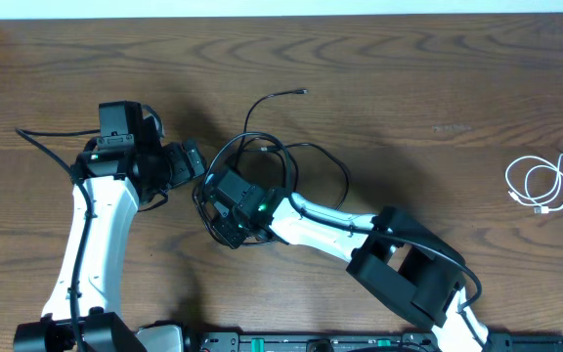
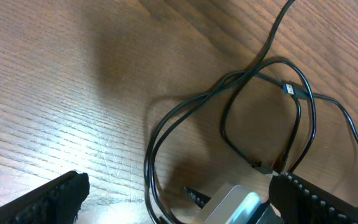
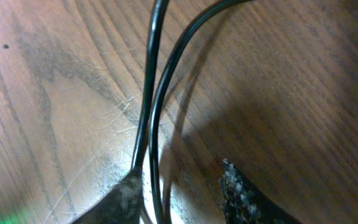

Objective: Untangle cables

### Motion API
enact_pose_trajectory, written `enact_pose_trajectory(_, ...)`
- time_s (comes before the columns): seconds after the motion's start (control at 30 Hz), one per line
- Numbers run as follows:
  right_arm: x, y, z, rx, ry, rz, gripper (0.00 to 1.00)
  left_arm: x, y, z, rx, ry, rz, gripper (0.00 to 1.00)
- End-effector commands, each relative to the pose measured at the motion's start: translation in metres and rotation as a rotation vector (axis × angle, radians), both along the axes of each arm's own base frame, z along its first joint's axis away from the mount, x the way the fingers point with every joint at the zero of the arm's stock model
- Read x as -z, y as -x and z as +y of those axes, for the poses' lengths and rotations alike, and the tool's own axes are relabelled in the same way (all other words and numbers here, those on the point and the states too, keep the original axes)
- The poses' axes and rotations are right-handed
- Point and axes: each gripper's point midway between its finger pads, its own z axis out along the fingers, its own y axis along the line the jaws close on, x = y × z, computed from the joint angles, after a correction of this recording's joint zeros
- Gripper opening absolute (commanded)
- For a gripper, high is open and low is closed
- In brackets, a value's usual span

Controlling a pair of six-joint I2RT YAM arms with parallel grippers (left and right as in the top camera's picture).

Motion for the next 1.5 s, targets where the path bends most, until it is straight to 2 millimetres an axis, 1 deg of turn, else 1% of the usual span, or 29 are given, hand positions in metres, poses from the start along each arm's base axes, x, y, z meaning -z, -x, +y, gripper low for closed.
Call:
enact_pose_trajectory(0.0,0.010,0.003,-0.003,-0.005,0.028,-0.007,0.35,0.003,0.001,0.000,0.001,-0.002,0.011,0.98)
enact_pose_trajectory(0.07,0.011,0.003,-0.003,-0.005,0.031,-0.006,0.35,0.003,0.001,0.000,0.001,-0.002,0.011,0.98)
enact_pose_trajectory(0.13,0.014,0.003,-0.004,-0.005,0.035,-0.002,0.30,0.003,0.001,0.000,0.001,-0.002,0.011,0.98)
enact_pose_trajectory(0.2,0.018,0.004,-0.005,-0.005,0.043,0.002,0.28,0.003,0.001,0.000,0.001,-0.002,0.011,0.98)
enact_pose_trajectory(0.43,0.032,0.007,-0.009,-0.006,0.070,0.019,0.31,0.003,0.001,0.000,0.001,-0.002,0.011,0.98)
enact_pose_trajectory(0.47,0.034,0.006,-0.010,-0.004,0.076,0.018,0.29,0.003,0.001,0.000,0.001,-0.002,0.011,0.98)
enact_pose_trajectory(0.5,0.039,0.005,-0.012,0.002,0.092,0.015,0.22,0.003,0.001,0.000,0.001,-0.002,0.011,0.98)
enact_pose_trajectory(0.53,0.042,0.003,-0.015,0.011,0.109,0.005,0.12,0.003,0.001,0.000,0.001,-0.002,0.011,0.98)
enact_pose_trajectory(0.6,0.047,-0.002,-0.024,0.035,0.158,-0.022,0.04,0.003,0.001,0.000,0.001,-0.002,0.011,0.98)
enact_pose_trajectory(0.63,0.049,-0.006,-0.029,0.050,0.183,-0.040,0.01,0.003,0.001,0.000,0.001,-0.002,0.011,0.98)
enact_pose_trajectory(0.8,0.055,-0.018,-0.059,0.108,0.320,-0.115,0.01,0.003,0.001,0.000,0.001,-0.002,0.011,0.98)
enact_pose_trajectory(0.87,0.053,-0.019,-0.063,0.113,0.338,-0.120,0.01,0.003,0.001,0.000,0.001,-0.002,0.011,0.98)
enact_pose_trajectory(0.97,0.042,-0.020,-0.061,0.115,0.324,-0.128,0.01,0.003,0.001,0.000,0.001,-0.002,0.011,0.98)
enact_pose_trajectory(1.03,0.031,-0.021,-0.060,0.118,0.307,-0.137,0.01,0.003,0.001,0.000,0.001,-0.002,0.011,0.98)
enact_pose_trajectory(1.23,-0.015,-0.028,-0.053,0.132,0.224,-0.185,0.01,0.003,0.001,0.000,0.001,-0.002,0.011,0.98)
enact_pose_trajectory(1.33,-0.038,-0.039,-0.055,0.158,0.193,-0.223,0.01,0.003,0.001,0.000,0.001,-0.002,0.011,0.98)
enact_pose_trajectory(1.47,-0.058,-0.056,-0.065,0.205,0.164,-0.247,0.01,0.003,0.001,0.000,0.001,-0.002,0.011,0.98)
